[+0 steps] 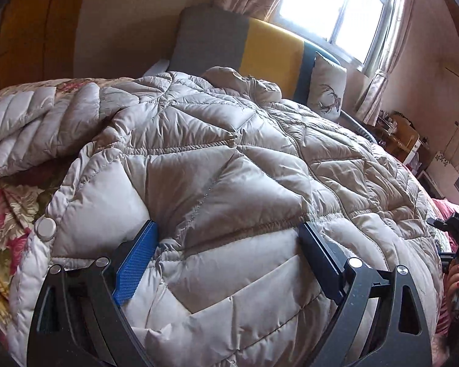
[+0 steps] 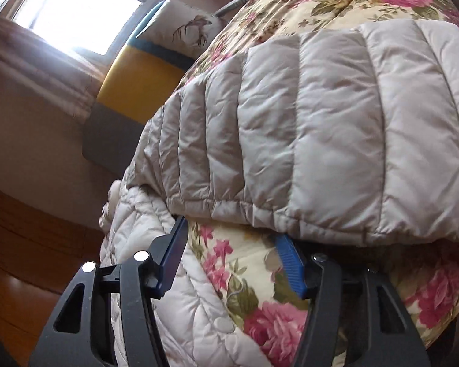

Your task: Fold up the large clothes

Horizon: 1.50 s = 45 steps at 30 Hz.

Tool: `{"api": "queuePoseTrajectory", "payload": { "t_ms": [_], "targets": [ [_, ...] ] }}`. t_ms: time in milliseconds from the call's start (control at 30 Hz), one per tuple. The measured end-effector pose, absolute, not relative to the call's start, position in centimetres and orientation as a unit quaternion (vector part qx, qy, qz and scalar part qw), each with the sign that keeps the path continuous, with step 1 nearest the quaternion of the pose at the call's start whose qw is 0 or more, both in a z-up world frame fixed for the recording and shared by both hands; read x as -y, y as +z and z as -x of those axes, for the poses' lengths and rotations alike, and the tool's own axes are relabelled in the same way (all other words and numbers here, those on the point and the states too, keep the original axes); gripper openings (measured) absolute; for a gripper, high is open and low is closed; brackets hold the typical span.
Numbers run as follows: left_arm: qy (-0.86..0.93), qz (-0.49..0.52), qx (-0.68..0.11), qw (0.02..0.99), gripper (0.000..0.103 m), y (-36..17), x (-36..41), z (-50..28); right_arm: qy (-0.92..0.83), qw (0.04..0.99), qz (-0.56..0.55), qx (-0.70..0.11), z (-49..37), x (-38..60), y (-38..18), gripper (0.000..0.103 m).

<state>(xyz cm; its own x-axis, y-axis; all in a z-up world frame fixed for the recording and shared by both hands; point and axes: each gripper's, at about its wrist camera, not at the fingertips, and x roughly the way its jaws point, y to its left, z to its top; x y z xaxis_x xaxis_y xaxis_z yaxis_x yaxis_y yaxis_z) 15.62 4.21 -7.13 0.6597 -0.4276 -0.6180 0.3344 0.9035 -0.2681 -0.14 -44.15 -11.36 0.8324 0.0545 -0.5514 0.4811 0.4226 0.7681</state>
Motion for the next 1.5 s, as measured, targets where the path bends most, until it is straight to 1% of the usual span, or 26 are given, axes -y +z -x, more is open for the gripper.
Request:
{"api": "queuePoseTrajectory", "payload": {
  "t_ms": [33,133,200,233,333,400,433,467,567,800,967,1100,1200,1233,1300,1333,1367,1433,1500],
  "targets": [
    [-0.21,0.067,-0.355,0.908,0.091,-7.1,-4.3,-15.7,-0.145,0.802,-0.525,-0.247,0.3,44.7,-11.2,0.058],
    [-0.209,0.067,-0.354,0.909,0.091,-7.1,-4.1,-15.8,-0.194,0.786,-0.552,-0.202,1.3,47.1,-11.1,0.066],
    [-0.21,0.068,-0.354,0.909,0.091,-7.1,-4.1,-15.8,-0.22,0.764,-0.582,-0.17,2.3,48.9,-11.1,0.068],
    [-0.21,0.069,-0.354,0.909,0.091,-7.1,-4.1,-15.8,-0.227,0.753,-0.597,-0.16,2.6,49.9,-11.2,0.072],
    [-0.21,0.069,-0.352,0.91,0.091,-7.1,-4.1,-15.9,-0.245,0.741,-0.608,-0.149,3.0,52.1,-10.7,0.071],
    [-0.209,0.068,-0.351,0.91,0.092,-7.2,-4.1,-15.7,-0.253,0.753,-0.586,-0.157,2.4,53.3,-10.1,0.053],
    [-0.209,0.067,-0.352,0.91,0.092,-7.2,-4.1,-15.8,-0.262,0.758,-0.575,-0.163,2.5,53.8,-10.1,0.03],
    [-0.209,0.066,-0.352,0.91,0.093,-7.2,-4.1,-15.8,-0.274,0.757,-0.568,-0.169,2.4,54.4,-9.9,0.018],
    [-0.207,0.062,-0.351,0.911,0.093,-7.3,-4.0,-15.8,-0.284,0.772,-0.543,-0.166,2.0,54.7,-8.8,0.017],
    [-0.208,0.061,-0.352,0.911,0.094,-7.3,-3.8,-16.0,-0.229,0.887,-0.364,-0.169,-5.8,48.4,-1.1,0.017],
    [-0.208,0.061,-0.351,0.911,0.094,-7.3,-3.8,-16.0,-0.114,0.947,-0.231,-0.193,-12.8,39.1,2.2,0.017],
    [-0.21,0.063,-0.348,0.911,0.094,-7.4,-3.9,-15.9,-0.017,0.972,-0.076,-0.224,-17.0,29.5,1.3,0.017],
    [-0.21,0.064,-0.348,0.912,0.094,-7.5,-3.9,-16.0,0.029,0.965,0.047,-0.255,-18.4,23.3,-1.8,0.017],
    [-0.21,0.064,-0.348,0.912,0.094,-7.5,-3.9,-16.0,0.037,0.959,0.08,-0.269,-18.9,22.0,-3.2,0.022],
    [-0.211,0.064,-0.347,0.912,0.094,-7.5,-3.9,-16.0,0.055,0.943,0.125,-0.303,-19.9,20.1,-5.8,0.049],
    [-0.211,0.064,-0.347,0.912,0.094,-7.5,-3.9,-16.0,0.063,0.935,0.138,-0.32,-20.0,19.5,-7.0,0.083],
    [-0.211,0.064,-0.347,0.912,0.094,-7.5,-3.9,-16.0,0.064,0.93,0.146,-0.331,-20.3,19.2,-7.8,0.097],
    [-0.21,0.064,-0.347,0.912,0.094,-7.6,-3.9,-15.9,0.063,0.933,0.145,-0.323,-20.0,19.3,-8.1,0.097],
    [-0.209,0.063,-0.348,0.911,0.094,-7.6,-3.9,-16.0,0.063,0.943,0.132,-0.298,-19.3,20.0,-7.7,0.098]
  ]
}}
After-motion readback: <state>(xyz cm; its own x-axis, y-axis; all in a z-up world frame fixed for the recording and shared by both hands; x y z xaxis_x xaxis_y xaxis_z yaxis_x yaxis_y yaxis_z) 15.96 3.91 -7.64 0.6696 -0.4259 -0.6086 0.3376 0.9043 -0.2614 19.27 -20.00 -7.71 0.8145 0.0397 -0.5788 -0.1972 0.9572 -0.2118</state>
